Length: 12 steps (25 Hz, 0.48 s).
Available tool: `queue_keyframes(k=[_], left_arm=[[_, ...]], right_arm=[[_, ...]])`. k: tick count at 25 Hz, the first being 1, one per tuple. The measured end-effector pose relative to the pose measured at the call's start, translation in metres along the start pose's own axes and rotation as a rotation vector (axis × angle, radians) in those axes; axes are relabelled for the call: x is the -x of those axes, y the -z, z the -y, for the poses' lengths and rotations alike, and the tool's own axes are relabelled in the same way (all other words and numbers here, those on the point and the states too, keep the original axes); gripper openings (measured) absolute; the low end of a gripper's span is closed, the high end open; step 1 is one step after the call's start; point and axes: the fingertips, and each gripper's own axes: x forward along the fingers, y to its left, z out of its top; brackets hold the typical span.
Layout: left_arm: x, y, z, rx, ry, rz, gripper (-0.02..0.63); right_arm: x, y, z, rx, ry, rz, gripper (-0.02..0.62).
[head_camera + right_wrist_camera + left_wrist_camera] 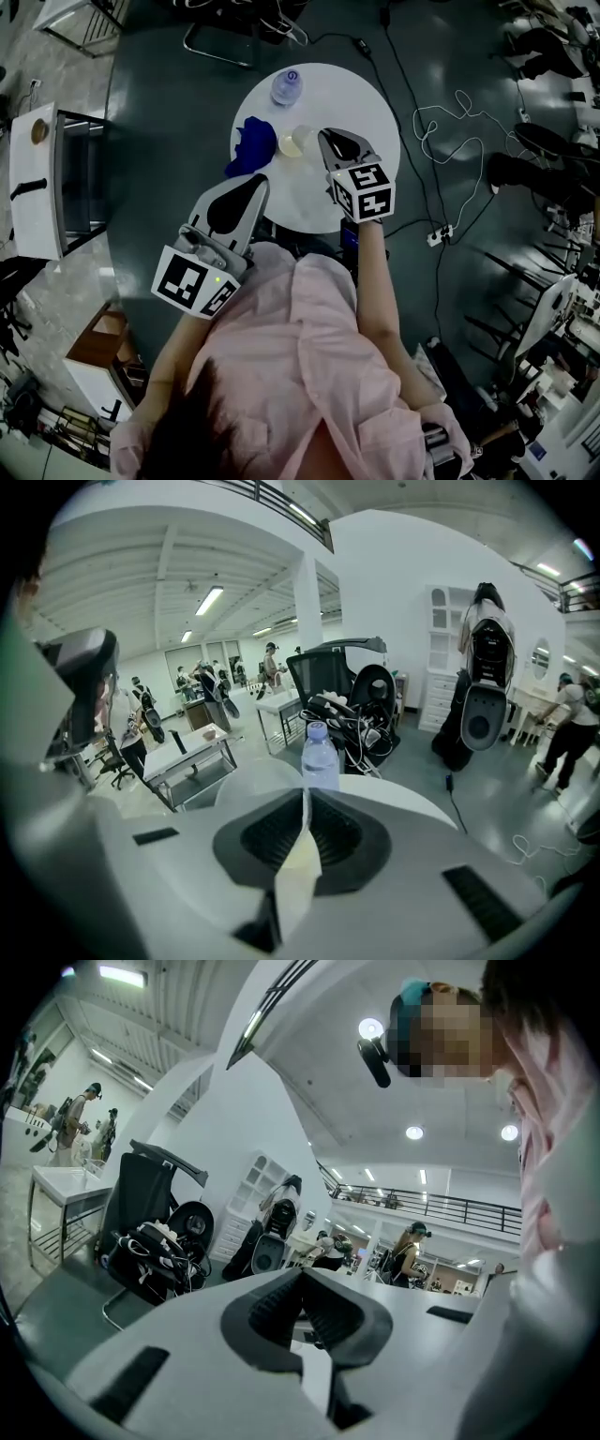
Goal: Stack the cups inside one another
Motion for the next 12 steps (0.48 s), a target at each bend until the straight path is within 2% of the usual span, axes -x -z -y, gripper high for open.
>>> queue_keyframes(k=[12], left_arm=[[-0.011,0.000,-0.006,0.007,-0.017,-0.008,0.014]], right_arm=[[-0.025,0.019,0.001,0.015,-0.042,-0.079,0.040]])
